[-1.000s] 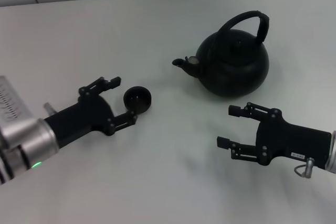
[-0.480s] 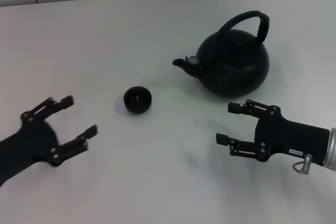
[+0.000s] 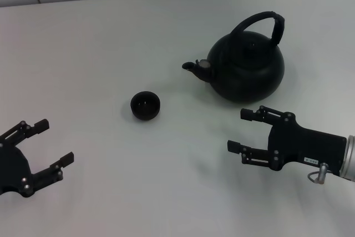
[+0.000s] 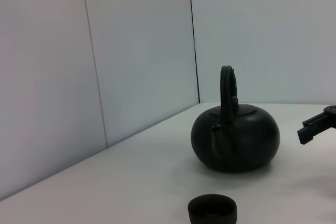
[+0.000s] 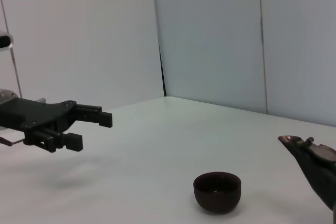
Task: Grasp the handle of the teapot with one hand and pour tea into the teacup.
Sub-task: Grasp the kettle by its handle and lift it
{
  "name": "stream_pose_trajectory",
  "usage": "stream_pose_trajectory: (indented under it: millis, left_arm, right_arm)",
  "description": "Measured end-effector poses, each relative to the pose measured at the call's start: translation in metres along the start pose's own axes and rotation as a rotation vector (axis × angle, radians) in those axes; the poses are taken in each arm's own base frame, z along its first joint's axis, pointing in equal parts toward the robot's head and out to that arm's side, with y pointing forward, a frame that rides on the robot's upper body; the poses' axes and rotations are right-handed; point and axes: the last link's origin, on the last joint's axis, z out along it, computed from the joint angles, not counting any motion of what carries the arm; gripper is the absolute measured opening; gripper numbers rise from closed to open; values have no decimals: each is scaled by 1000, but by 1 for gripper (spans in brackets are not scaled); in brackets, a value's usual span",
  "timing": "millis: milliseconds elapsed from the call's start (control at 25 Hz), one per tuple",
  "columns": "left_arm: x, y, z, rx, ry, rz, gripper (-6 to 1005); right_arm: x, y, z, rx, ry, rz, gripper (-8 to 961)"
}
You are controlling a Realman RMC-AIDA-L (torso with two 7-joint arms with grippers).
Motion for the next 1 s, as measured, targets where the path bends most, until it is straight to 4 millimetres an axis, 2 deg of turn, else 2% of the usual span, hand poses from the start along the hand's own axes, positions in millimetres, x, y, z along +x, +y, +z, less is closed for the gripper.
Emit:
stream_pose_trajectory:
  millis: [1000]
  left_arm:
    - [-5, 2, -4, -55, -63, 29, 810]
  right_arm:
    - [4, 1, -4, 21, 5, 13, 788]
